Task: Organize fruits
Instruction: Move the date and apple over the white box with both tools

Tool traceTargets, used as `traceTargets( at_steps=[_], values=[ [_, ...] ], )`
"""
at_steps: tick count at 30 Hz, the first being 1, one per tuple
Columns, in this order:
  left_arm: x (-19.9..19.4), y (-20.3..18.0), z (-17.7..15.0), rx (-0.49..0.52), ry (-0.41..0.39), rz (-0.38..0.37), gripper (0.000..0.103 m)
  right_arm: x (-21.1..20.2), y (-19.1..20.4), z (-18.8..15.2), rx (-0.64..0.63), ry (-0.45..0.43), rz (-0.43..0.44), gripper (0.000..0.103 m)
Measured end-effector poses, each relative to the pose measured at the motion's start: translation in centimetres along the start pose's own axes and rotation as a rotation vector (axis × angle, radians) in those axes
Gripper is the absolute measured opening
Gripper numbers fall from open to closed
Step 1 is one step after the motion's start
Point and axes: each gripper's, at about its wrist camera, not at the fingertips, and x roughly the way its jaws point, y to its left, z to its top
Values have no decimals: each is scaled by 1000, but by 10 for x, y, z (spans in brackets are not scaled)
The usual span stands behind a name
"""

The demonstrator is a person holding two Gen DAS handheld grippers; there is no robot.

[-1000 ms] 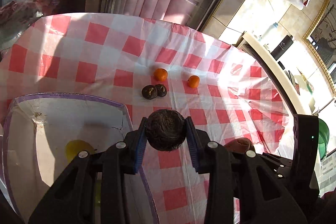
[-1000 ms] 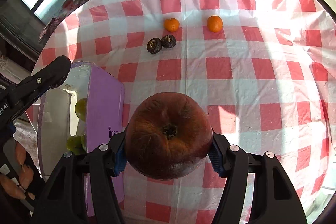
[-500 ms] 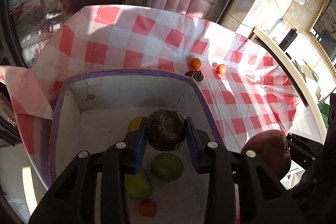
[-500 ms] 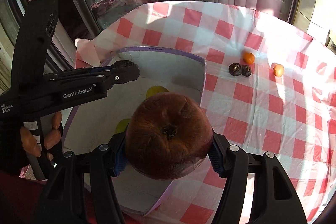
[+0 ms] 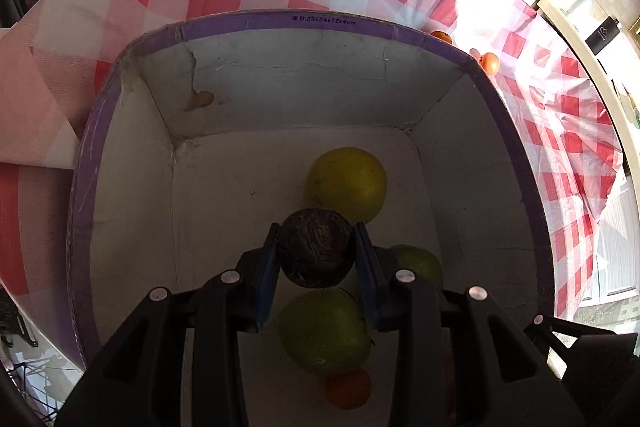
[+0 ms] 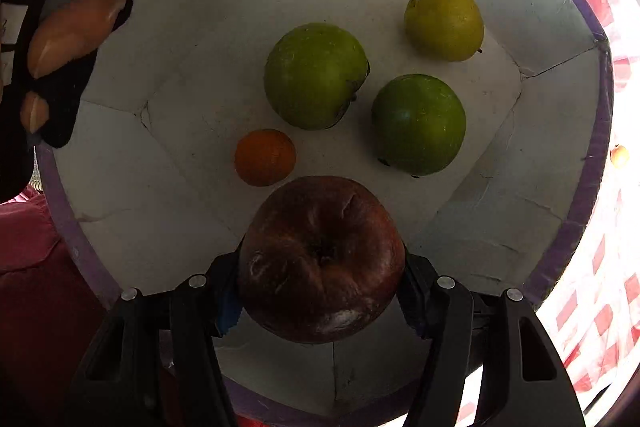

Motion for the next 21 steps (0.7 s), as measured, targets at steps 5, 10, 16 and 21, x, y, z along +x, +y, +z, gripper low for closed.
traceTargets(
  at_steps=[5, 10, 16, 21],
  values=[
    [4, 10, 3, -14, 42, 42, 35, 10, 2, 5, 8, 75, -20, 62],
    [-14, 19, 6, -28, 1, 97, 35, 5, 10, 1, -35, 48, -126, 62],
    [-8, 17, 16, -8, -2, 107, 35, 15, 9, -1, -42, 32, -128, 62],
    [13, 11, 15, 9, 46, 118, 35, 25, 4, -9, -48, 50, -119, 62]
  ],
)
